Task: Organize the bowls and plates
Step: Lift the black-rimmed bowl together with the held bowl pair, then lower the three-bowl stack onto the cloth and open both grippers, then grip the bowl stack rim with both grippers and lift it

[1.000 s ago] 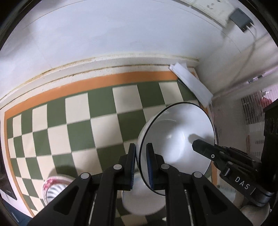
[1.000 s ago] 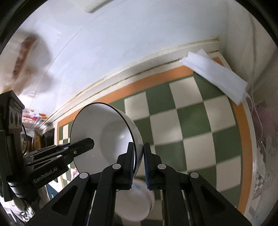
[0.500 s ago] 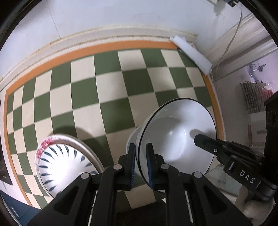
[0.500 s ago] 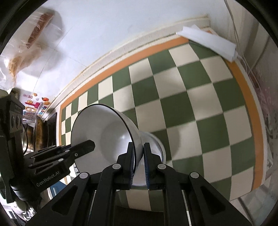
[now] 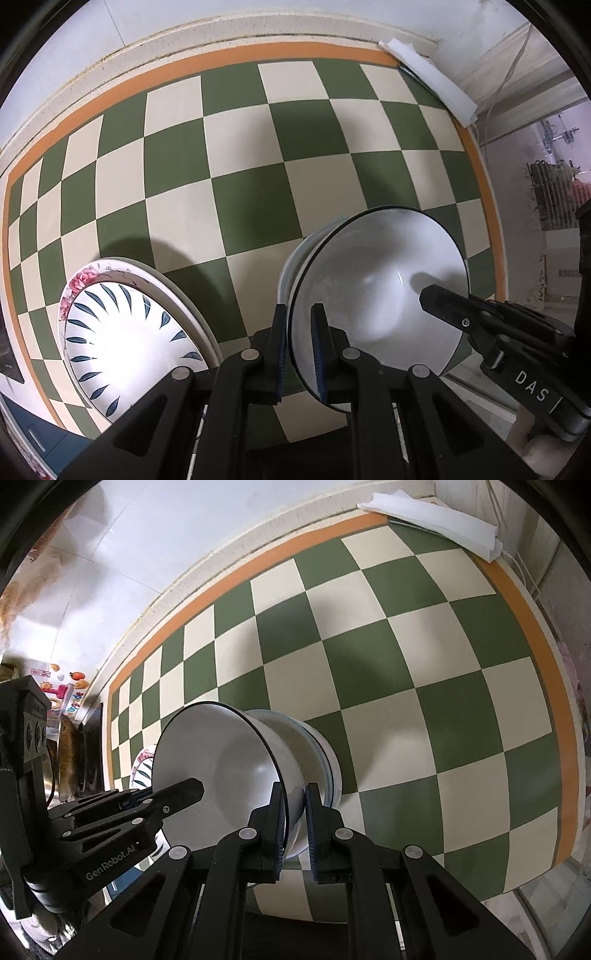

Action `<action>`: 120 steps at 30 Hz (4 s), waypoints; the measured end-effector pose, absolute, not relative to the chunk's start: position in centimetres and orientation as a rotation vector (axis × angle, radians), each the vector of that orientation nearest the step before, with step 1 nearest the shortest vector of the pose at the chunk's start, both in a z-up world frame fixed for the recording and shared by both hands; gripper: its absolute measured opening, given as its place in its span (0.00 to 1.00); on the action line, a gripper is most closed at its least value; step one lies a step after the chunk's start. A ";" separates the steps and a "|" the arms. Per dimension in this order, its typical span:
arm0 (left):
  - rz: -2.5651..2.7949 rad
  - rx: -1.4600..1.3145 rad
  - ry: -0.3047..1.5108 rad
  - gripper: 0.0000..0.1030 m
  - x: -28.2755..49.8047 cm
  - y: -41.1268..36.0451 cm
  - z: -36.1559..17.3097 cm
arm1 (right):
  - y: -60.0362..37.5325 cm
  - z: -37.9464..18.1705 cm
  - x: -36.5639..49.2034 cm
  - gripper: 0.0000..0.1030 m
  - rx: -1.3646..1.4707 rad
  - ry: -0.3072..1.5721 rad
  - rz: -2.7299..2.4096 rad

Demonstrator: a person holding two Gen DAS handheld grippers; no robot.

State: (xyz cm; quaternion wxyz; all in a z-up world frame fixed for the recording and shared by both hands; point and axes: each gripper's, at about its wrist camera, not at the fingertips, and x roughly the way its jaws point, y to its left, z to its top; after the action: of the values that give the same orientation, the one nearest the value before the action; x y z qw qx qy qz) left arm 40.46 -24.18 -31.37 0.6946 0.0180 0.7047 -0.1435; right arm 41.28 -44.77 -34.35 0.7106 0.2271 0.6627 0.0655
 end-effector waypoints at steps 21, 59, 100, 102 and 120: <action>-0.270 0.138 1.576 0.10 40.6 -25.1 -32.7 | -44.0 -36.0 42.5 0.13 0.483 1.541 0.143; -0.401 0.096 1.361 0.56 35.9 -21.7 -20.9 | -44.5 -23.4 35.4 0.49 0.433 1.325 0.081; -0.377 0.028 1.369 0.97 38.7 -20.1 -22.2 | -45.3 -22.2 35.0 0.96 0.450 1.270 0.071; -0.371 0.001 1.405 0.97 40.0 -20.2 -24.2 | -46.0 -24.6 35.8 0.96 0.507 1.289 0.096; -0.410 -0.173 1.763 0.95 44.8 -22.9 -38.2 | -47.3 -43.0 39.0 0.95 0.856 1.469 0.233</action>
State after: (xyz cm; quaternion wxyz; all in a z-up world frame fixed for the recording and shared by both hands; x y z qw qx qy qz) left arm 44.76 -22.93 -38.22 0.6144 -0.0752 0.7650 -0.1777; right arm 38.99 -47.33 -43.05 0.6539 0.3772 0.6477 0.1026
